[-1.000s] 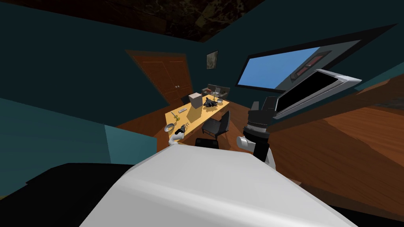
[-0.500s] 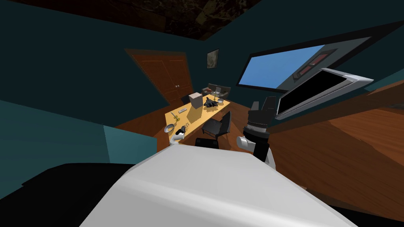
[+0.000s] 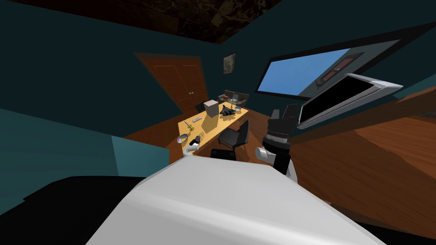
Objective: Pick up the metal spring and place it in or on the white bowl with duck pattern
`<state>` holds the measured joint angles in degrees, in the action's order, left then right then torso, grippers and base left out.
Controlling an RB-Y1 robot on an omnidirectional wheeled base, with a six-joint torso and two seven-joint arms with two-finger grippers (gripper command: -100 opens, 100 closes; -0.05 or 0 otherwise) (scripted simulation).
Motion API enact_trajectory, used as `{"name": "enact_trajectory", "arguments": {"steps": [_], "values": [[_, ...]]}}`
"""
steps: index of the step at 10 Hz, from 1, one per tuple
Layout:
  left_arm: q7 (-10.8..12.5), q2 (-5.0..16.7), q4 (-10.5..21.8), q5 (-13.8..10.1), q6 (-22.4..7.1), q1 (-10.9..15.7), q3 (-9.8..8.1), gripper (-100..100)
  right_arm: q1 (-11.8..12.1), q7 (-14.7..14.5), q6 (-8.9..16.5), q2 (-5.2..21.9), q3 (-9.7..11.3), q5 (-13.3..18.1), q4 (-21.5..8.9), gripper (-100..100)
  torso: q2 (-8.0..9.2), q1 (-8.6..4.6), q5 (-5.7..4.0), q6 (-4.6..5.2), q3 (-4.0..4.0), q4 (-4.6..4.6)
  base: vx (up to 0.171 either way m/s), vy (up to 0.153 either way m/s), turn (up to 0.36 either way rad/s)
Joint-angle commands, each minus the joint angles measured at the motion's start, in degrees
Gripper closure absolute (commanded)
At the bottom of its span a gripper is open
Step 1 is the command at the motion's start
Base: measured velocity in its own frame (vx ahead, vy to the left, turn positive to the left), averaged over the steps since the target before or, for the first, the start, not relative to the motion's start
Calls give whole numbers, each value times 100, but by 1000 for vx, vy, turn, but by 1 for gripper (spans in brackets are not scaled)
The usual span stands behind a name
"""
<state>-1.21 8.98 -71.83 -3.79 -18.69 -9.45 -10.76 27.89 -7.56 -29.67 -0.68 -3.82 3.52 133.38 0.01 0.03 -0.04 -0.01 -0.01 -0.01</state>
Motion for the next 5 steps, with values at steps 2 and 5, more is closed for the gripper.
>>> {"name": "enact_trajectory", "arguments": {"steps": [2,5], "values": [[-9,12,-283,-29,-223,-96,-4,100,0,0,0,0,0,0,0,0,10,-5,-1,0,5,1,-40,-14,-16],[-12,9,-344,-28,-263,-116,-6,0,0,0,0,0,0,0,0,0,11,-6,-1,0,5,0,-26,-12,-1]]}}
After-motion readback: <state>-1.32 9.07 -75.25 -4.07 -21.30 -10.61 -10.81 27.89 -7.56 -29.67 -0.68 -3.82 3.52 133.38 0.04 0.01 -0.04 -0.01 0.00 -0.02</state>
